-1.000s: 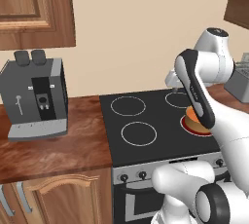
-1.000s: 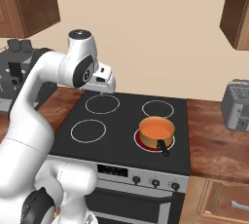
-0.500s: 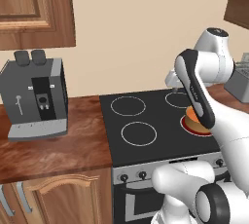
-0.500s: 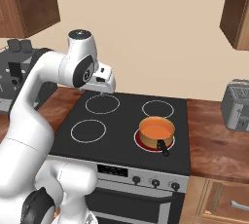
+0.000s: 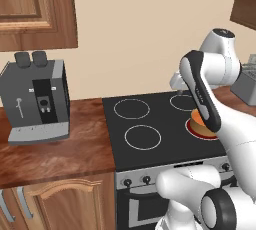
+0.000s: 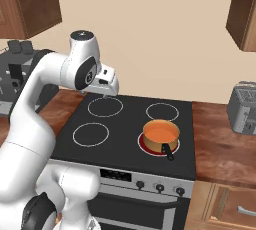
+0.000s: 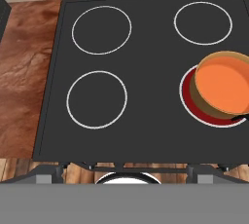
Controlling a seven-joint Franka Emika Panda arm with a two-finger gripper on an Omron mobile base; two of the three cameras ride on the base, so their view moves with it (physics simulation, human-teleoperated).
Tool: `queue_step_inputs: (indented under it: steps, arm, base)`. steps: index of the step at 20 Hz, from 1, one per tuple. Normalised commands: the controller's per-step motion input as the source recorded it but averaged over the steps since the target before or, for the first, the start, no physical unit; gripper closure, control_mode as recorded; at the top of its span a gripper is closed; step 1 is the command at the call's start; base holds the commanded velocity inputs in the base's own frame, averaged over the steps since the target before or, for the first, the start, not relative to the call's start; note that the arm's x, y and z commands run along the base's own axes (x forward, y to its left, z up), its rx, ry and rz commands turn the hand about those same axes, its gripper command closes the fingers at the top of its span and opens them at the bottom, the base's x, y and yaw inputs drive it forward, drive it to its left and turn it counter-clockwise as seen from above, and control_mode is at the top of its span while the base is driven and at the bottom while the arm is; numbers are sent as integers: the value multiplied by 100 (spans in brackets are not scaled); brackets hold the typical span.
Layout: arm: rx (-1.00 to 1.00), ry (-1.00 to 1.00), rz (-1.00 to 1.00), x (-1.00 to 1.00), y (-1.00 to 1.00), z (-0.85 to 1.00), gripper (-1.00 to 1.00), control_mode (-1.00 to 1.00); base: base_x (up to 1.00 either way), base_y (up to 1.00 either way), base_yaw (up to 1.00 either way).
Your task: Wait until the marinara sauce is simmered to a deep red color and then turn off the stove.
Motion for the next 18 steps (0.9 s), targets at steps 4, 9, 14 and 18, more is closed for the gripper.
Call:
queue_step_inputs:
  steps: [4,9,14,18]
  arm:
    - [0,0,0,0,0,0,-100,-100]
    - [0,0,0,0,0,0,-100,-100]
    - [0,0,0,0,0,0,-100,-100]
    - [0,0,0,0,0,0,-100,-100]
  base:
    - [0,0,0]
    - [0,0,0]
    - [0,0,0]
    - [0,0,0]
